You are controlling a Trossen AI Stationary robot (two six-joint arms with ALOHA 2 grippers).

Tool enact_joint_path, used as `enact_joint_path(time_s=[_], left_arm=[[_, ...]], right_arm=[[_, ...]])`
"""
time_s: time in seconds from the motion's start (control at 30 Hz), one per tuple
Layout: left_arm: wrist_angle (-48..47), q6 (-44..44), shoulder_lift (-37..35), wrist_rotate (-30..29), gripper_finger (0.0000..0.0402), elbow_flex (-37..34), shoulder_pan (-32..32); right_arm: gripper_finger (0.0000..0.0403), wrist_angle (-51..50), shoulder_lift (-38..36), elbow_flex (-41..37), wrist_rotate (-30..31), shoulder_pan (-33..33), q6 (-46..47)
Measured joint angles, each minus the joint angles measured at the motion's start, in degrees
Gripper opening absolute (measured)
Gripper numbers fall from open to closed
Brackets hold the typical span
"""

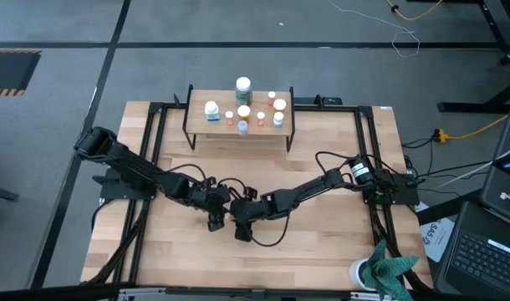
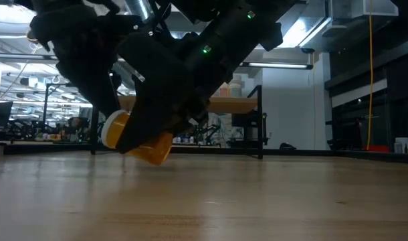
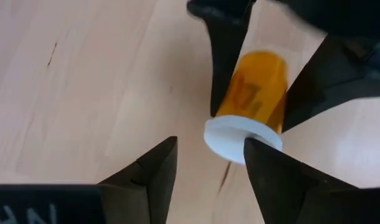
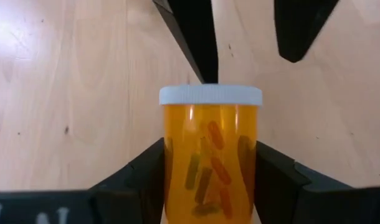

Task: Pick and place medicine bottles onto shelf by color
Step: Put the orange pill bottle on the shelf

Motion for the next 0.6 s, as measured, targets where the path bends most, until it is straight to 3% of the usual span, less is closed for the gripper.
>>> enact_joint_path(time_s=[0.6], left_arm=[[1.21,3.04,0.63,1.09,0.0182,4.08,0.63]], right_arm=[[0.0188,2.29,0.0,-0.07,-1.34,-0.07,-0.36]])
